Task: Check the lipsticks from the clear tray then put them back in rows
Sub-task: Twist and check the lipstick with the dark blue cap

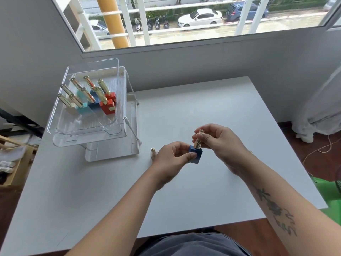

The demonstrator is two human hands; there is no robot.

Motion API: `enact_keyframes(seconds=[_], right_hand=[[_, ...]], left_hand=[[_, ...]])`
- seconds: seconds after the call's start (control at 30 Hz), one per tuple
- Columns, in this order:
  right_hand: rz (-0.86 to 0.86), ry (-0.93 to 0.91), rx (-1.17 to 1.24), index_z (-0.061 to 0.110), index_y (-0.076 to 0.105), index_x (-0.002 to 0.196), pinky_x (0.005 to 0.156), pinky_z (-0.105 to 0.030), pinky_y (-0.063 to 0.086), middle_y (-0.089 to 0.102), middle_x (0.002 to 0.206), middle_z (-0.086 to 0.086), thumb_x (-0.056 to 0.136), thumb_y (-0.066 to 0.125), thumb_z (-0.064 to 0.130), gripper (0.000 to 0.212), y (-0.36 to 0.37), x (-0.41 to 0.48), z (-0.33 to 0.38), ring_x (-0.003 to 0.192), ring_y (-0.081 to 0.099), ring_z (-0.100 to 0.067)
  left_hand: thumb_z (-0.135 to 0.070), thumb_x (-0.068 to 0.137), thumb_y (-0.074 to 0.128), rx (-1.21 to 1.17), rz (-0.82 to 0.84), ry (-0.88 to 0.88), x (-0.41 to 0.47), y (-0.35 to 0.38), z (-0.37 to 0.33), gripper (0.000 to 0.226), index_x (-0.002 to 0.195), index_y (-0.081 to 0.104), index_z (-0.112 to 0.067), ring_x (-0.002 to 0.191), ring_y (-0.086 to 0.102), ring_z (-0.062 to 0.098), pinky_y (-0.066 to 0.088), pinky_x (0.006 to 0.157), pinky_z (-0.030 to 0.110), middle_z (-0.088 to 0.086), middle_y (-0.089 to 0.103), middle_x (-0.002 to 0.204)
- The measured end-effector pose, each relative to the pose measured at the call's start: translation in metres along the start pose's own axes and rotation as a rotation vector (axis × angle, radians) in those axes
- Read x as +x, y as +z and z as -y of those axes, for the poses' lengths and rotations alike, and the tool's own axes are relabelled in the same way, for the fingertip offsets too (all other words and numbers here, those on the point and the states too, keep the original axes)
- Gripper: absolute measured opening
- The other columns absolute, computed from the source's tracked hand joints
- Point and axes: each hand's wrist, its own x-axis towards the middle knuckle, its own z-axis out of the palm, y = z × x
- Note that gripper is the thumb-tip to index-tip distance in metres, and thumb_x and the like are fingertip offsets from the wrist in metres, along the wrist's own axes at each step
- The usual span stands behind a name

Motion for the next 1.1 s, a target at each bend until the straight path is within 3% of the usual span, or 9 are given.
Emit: enact_keyframes(seconds=[0.23,0.37,0.53,0.63,0.73,0.87,0.97,1.1], right_hand=[[-0.090,-0.070,-0.232,0.022,0.067,0.085,0.075,-0.025,0.055,0.073,0.081,0.003,0.090,0.061,0.010,0.014,0.000,0.001,-0.014,0.077,0.069,-0.010],[-0.030,-0.031,-0.274,0.024,0.067,0.087,0.083,-0.036,0.056,0.073,0.086,0.003,0.090,0.063,0.015,0.010,-0.003,0.004,-0.023,0.081,0.070,-0.012],[-0.054,-0.029,-0.409,0.029,0.063,0.087,0.072,-0.026,0.050,0.070,0.086,0.008,0.090,0.062,0.019,0.011,0.003,0.015,-0.041,0.087,0.066,-0.013],[-0.044,-0.002,-0.482,0.028,0.063,0.093,0.066,-0.015,0.045,0.066,0.085,0.014,0.092,0.060,0.016,0.012,0.010,0.022,-0.056,0.086,0.064,-0.011],[-0.039,0.020,-0.518,0.028,0.062,0.098,0.066,-0.013,0.044,0.063,0.087,0.016,0.094,0.057,0.016,0.014,0.017,0.028,-0.068,0.086,0.063,-0.006],[-0.041,0.039,-0.502,0.029,0.060,0.096,0.060,-0.005,0.041,0.063,0.084,0.016,0.094,0.055,0.016,0.014,0.026,0.036,-0.078,0.081,0.060,0.008],[-0.046,0.042,-0.513,0.027,0.059,0.098,0.063,-0.010,0.042,0.063,0.085,0.013,0.095,0.055,0.016,0.012,0.032,0.039,-0.082,0.084,0.062,-0.001],[-0.059,0.052,-0.518,0.026,0.059,0.108,0.080,-0.027,0.049,0.064,0.094,0.008,0.095,0.056,0.017,0.016,0.038,0.038,-0.086,0.097,0.063,-0.012]], left_hand=[[-0.024,0.086,0.072,0.028,-0.101,0.005,0.004,0.020,0.017,0.014,0.100,0.069,-0.022,0.095,0.070,0.007,0.054,0.090,0.028,-0.007,0.076,0.095],[-0.029,0.085,0.072,0.038,-0.099,-0.031,0.009,0.019,0.033,0.018,0.102,0.066,-0.028,0.098,0.068,0.004,0.052,0.088,0.024,-0.012,0.074,0.099],[-0.036,0.087,0.068,0.361,-0.238,-0.078,0.002,-0.007,0.078,0.018,0.104,0.063,-0.031,0.102,0.058,0.002,0.044,0.081,0.017,-0.020,0.064,0.109],[-0.031,0.089,0.064,0.676,-0.294,-0.040,-0.010,-0.025,0.107,0.027,0.115,0.062,-0.023,0.116,0.049,0.013,0.038,0.091,0.022,-0.010,0.062,0.117],[-0.030,0.086,0.068,0.855,-0.342,-0.020,-0.020,-0.040,0.127,0.041,0.124,0.059,-0.018,0.126,0.045,0.025,0.037,0.102,0.031,0.000,0.058,0.131],[-0.047,0.087,0.064,1.004,-0.295,-0.112,-0.028,-0.059,0.146,0.061,0.140,0.048,-0.020,0.143,0.028,0.029,0.026,0.116,0.040,0.003,0.036,0.156],[-0.053,0.087,0.061,1.083,-0.256,-0.090,-0.031,-0.067,0.156,0.066,0.143,0.045,-0.020,0.146,0.023,0.029,0.022,0.118,0.041,0.001,0.030,0.159],[-0.055,0.088,0.058,1.075,-0.237,-0.085,-0.034,-0.068,0.158,0.068,0.145,0.042,-0.022,0.148,0.019,0.028,0.019,0.118,0.040,-0.002,0.025,0.161]])
